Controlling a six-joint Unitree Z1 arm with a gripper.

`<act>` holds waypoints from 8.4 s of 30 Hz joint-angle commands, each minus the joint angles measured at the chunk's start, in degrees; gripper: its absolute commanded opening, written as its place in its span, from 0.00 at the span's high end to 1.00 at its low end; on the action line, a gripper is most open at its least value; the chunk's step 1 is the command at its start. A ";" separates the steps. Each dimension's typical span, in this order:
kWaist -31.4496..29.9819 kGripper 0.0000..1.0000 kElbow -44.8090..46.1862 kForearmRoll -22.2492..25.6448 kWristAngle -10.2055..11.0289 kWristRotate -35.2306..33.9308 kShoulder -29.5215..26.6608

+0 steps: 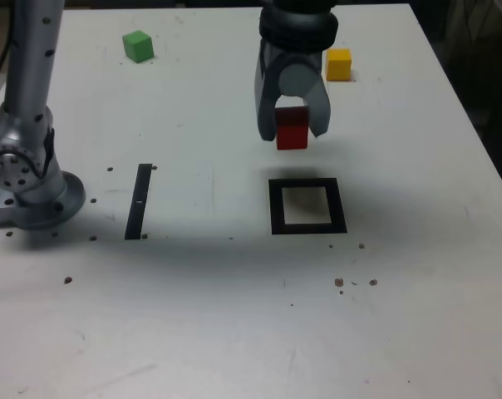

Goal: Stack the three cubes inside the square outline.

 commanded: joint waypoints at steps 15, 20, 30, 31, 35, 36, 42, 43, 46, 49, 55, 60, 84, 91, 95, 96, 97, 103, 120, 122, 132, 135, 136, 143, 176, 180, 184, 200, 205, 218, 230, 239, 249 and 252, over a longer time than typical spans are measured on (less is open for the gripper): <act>-7.03 0.68 3.39 -3.97 -2.07 -4.04 0.45; -7.23 0.68 3.55 -4.70 -3.56 -4.06 1.78; -7.26 0.68 4.75 -7.17 -4.88 -4.05 4.02; -7.26 0.68 4.86 -7.40 -4.94 -4.04 4.20; -7.25 0.68 5.36 -8.36 -5.08 -3.98 4.89; -7.25 0.68 5.50 -8.58 -5.11 -3.97 5.01; -7.24 0.68 6.08 -9.58 -5.21 -3.97 5.57; -7.24 0.68 6.12 -9.68 -5.20 -3.97 5.66; -7.23 0.68 6.36 -10.10 -5.20 -3.97 5.93; -7.23 0.67 6.68 -10.58 -5.21 -3.97 6.06; -7.20 0.19 7.30 -11.20 -5.25 -3.78 5.93; -7.13 0.01 7.77 -11.31 -5.27 -3.73 5.77; 1.75 0.00 0.47 -3.61 -0.41 -1.61 3.00; 7.84 0.00 -5.26 -2.17 0.67 2.34 6.71; 10.15 0.00 -8.75 -1.05 1.60 4.71 8.33; 10.71 0.00 -9.49 -0.78 1.74 5.26 8.67; 11.29 0.00 -10.16 -0.52 1.86 5.79 8.99; 14.47 0.00 -13.61 0.89 2.38 8.35 10.77; 22.42 0.00 -30.32 7.52 2.74 16.84 19.85; 23.16 0.00 -32.31 8.32 2.73 17.85 20.93; 25.82 0.00 -39.48 10.58 2.78 21.80 25.51; 26.23 0.00 -41.71 10.61 2.81 23.18 26.78; 26.35 0.00 -42.52 10.59 2.83 23.66 27.18; 26.91 0.00 -48.24 11.01 3.30 26.04 29.72; 26.37 0.10 -54.52 14.37 5.18 32.16 34.42; 26.32 0.17 -55.12 14.57 5.46 31.53 34.86; 26.13 0.29 -55.58 14.61 5.84 31.05 35.12; 25.44 0.59 -56.09 15.02 7.09 30.30 35.14; 25.15 0.66 -56.14 15.55 7.31 30.42 35.02; 23.56 0.67 -55.05 17.79 8.36 30.40 32.14; 19.93 0.67 -47.16 18.45 6.94 26.76 25.16; 14.92 0.67 -38.21 18.05 6.14 20.39 17.72; 8.33 0.67 -28.56 17.10 4.79 12.55 9.49; 6.27 0.67 -25.99 16.71 4.20 10.46 7.43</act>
